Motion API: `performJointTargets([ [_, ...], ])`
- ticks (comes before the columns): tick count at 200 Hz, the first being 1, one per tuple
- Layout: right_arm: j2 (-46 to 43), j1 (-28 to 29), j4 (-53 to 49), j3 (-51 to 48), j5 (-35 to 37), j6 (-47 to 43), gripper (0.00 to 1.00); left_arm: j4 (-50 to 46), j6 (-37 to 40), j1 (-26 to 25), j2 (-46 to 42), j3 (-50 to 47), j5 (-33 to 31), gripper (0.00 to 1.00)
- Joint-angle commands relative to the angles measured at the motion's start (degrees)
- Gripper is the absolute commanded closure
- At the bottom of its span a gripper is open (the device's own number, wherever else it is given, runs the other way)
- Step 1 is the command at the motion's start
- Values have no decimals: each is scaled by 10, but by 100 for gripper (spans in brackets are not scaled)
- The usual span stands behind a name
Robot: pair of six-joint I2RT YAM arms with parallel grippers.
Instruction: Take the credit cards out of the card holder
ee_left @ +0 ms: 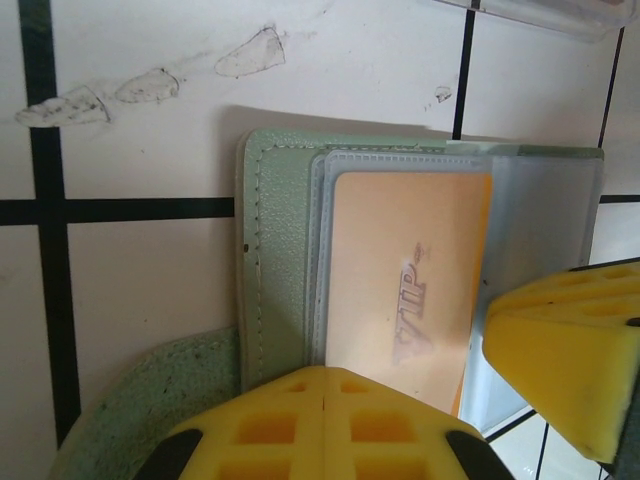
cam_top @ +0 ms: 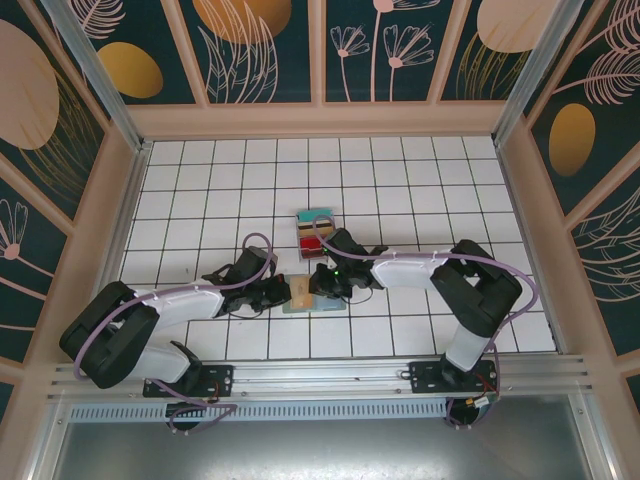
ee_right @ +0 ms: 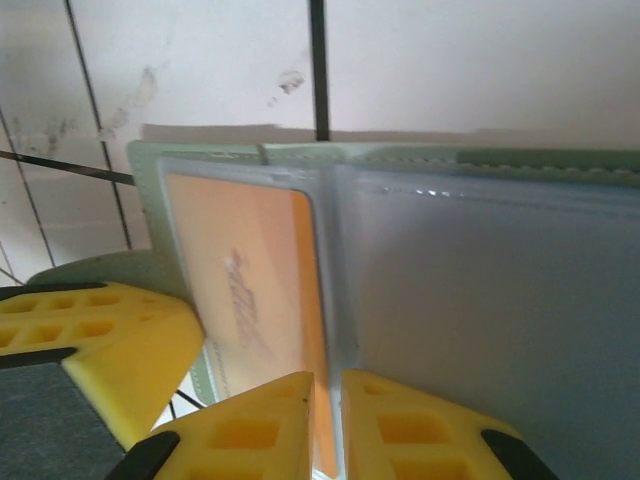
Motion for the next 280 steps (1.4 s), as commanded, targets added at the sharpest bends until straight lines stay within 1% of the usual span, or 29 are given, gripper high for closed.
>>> performJointTargets([
  [1, 7, 3, -23, 11, -4, 4, 84, 3, -7, 1, 10, -7, 6, 98],
  [70, 24, 4, -4, 15, -26, -2, 82, 10, -12, 0, 10, -7, 10, 98],
  [132, 31, 6, 3, 21, -38, -9, 82, 15, -14, -3, 15, -4, 14, 98],
  [147, 30, 6, 4, 19, -38, -8, 84, 15, -15, -4, 15, -5, 14, 98],
  [182, 29, 6, 17, 15, -44, -6, 92, 15, -17, -5, 15, -3, 13, 98],
  [191, 28, 6, 19, 15, -46, -7, 100, 13, -17, -6, 16, -2, 13, 98],
  [226, 9, 2, 12, 4, -33, -8, 100, -7, -18, -6, 14, 1, -3, 100],
  [257, -21, -15, 8, -23, -22, -9, 100, -40, -15, -6, 16, 6, -29, 100],
  [280, -36, -26, 1, -38, -21, -14, 100, -43, -14, -6, 15, 4, -31, 100],
])
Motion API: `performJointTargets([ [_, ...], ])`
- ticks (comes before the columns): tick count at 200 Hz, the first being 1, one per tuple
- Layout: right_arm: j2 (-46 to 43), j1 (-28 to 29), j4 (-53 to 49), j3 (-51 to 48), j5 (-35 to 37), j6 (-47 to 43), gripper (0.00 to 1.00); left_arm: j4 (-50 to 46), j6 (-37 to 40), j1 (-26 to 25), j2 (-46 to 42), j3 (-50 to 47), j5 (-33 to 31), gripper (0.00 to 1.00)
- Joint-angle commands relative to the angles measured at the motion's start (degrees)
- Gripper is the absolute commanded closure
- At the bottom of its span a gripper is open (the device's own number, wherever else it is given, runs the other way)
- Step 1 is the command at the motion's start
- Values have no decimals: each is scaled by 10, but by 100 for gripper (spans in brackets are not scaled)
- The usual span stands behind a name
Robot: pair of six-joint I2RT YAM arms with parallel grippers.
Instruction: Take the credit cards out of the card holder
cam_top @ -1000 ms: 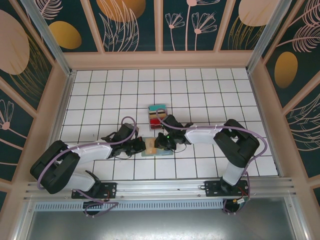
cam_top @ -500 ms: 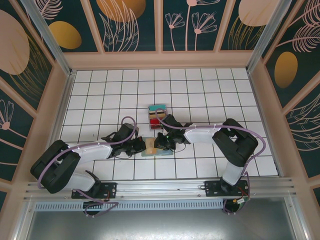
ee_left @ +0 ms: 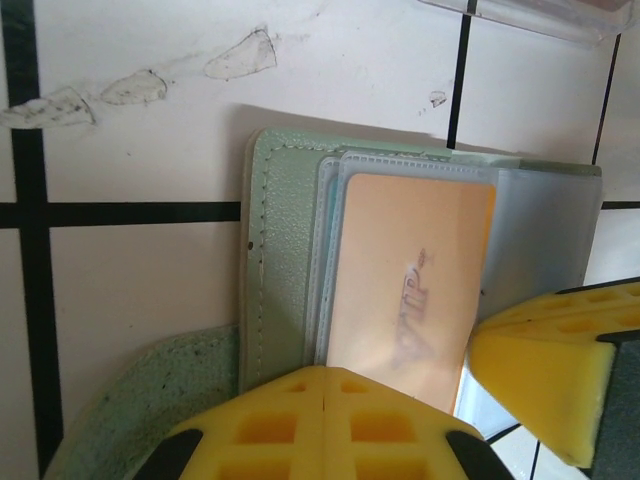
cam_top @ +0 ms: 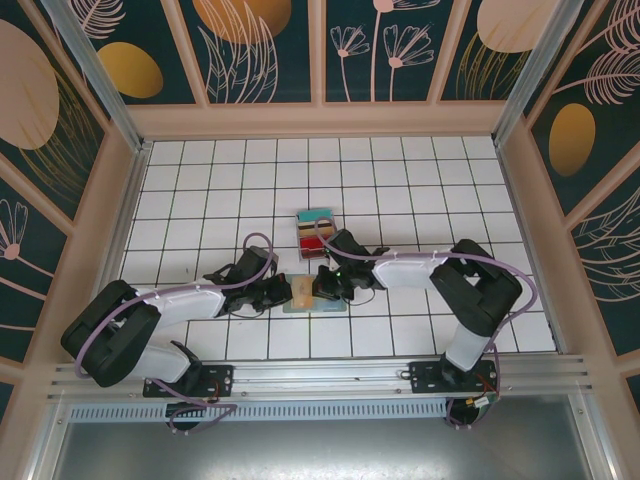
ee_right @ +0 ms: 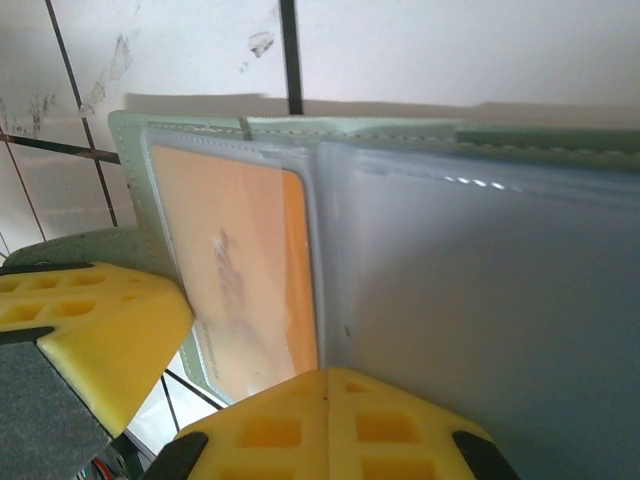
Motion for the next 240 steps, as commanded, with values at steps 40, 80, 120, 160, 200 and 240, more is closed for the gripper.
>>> performJointTargets([
  [40, -37, -19, -1, -26, 0, -17, 100, -42, -3, -3, 7, 4, -20, 100],
  [80, -36, -6, 1, 3, 10, -31, 96, -36, -1, -3, -9, 15, -3, 99],
  [120, -20, 3, -10, 31, 13, -42, 93, -65, 1, -2, -38, 34, -21, 93],
  [160, -3, 11, -10, 35, 11, -41, 89, -80, 3, -2, -35, 31, -35, 94],
  [200, 7, 12, -18, 33, 16, -40, 86, -68, 7, -3, -12, 29, -23, 98],
  [240, 12, 11, -21, 26, 18, -41, 84, -51, 11, -3, 2, 31, -9, 98],
])
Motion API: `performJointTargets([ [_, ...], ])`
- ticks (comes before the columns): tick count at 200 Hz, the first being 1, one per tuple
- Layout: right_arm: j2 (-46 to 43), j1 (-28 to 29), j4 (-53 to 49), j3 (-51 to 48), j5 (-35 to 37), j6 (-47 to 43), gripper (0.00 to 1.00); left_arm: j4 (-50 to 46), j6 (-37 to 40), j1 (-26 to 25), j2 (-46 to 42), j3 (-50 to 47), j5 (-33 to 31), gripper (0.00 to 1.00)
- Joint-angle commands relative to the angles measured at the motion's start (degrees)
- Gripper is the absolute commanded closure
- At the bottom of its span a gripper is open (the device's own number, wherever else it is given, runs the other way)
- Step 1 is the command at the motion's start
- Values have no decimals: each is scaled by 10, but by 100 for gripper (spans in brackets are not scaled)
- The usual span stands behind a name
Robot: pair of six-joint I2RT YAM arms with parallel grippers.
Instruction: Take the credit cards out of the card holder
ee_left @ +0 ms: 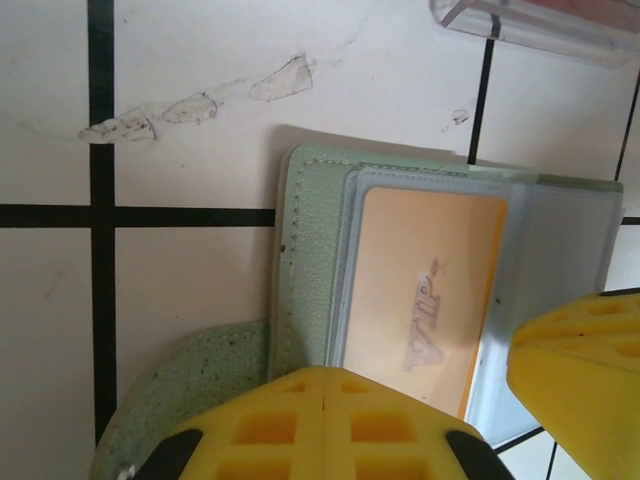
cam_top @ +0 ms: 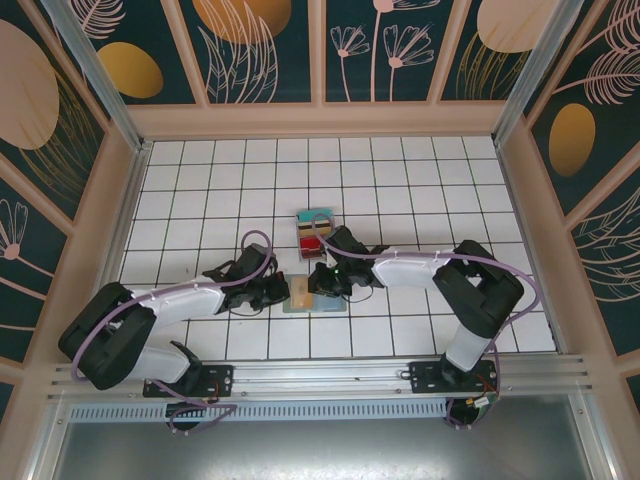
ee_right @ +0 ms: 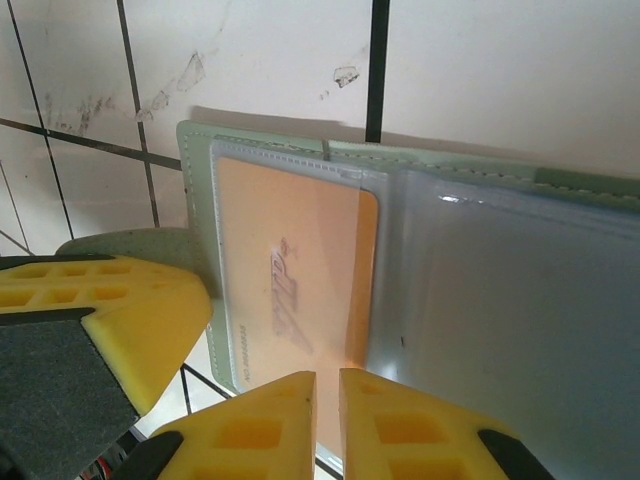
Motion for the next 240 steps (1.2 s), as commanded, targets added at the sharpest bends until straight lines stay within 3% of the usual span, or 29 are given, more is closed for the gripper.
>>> performJointTargets([
  [1, 13, 4, -12, 2, 11, -10, 84, 7, 10, -3, 11, 6, 13, 98],
  [240, 0, 0, -33, -5, 15, -17, 82, 12, 7, -3, 19, -7, 17, 100],
])
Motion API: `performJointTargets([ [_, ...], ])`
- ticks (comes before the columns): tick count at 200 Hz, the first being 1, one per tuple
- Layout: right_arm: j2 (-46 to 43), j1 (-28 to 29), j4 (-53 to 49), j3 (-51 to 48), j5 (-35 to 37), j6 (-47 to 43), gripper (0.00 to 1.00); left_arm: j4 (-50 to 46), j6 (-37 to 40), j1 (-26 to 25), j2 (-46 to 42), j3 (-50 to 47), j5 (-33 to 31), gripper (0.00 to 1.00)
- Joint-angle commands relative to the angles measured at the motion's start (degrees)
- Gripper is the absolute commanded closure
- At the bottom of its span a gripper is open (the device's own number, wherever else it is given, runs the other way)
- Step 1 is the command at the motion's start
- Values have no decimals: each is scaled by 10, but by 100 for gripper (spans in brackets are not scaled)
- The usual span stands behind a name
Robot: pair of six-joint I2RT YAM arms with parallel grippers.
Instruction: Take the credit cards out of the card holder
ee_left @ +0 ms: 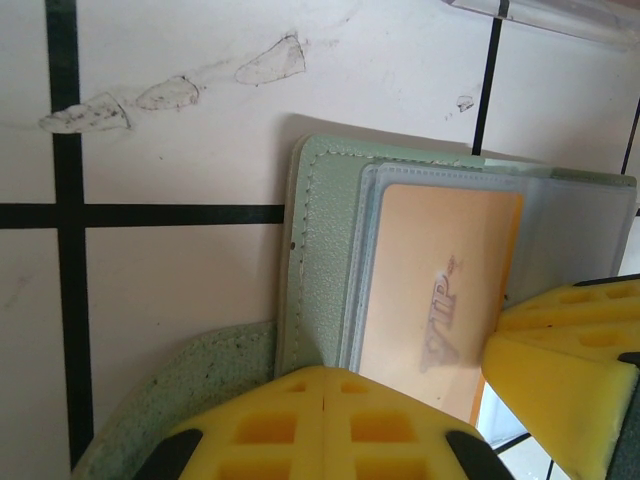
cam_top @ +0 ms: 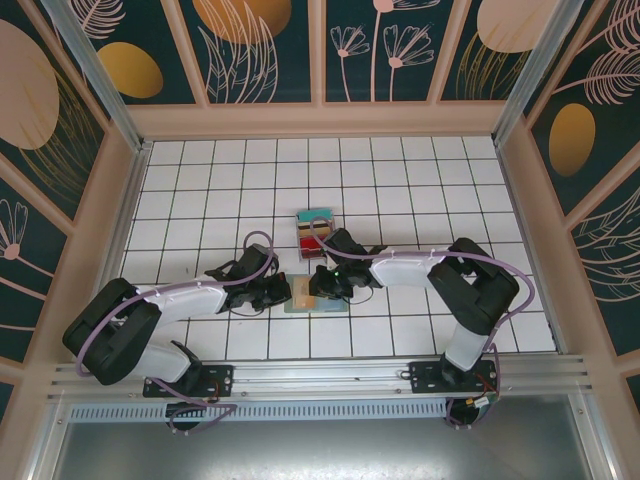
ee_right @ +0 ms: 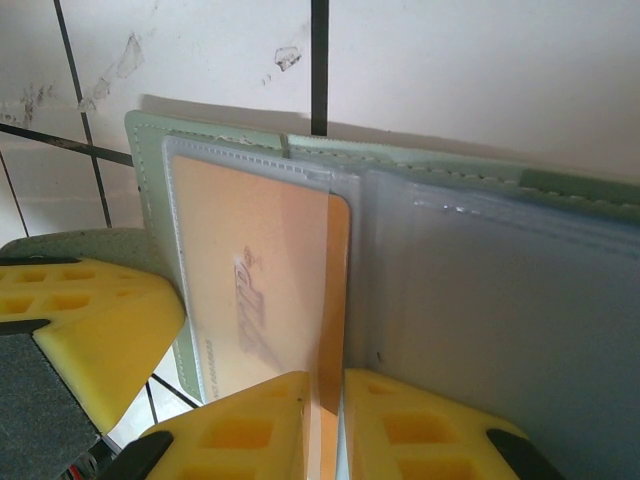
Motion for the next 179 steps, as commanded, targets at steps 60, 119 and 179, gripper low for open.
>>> performJointTargets([
  [60, -18, -3, -20, -10, 1, -4, 82, 3, 4, -3, 9, -6, 6, 100],
  [119, 4, -2, 16, -21, -25, 3, 82, 6, 3, -4, 9, -7, 10, 100],
  [179, 20, 0, 32, -7, -42, 1, 83, 12, -2, -17, 20, -1, 13, 100],
])
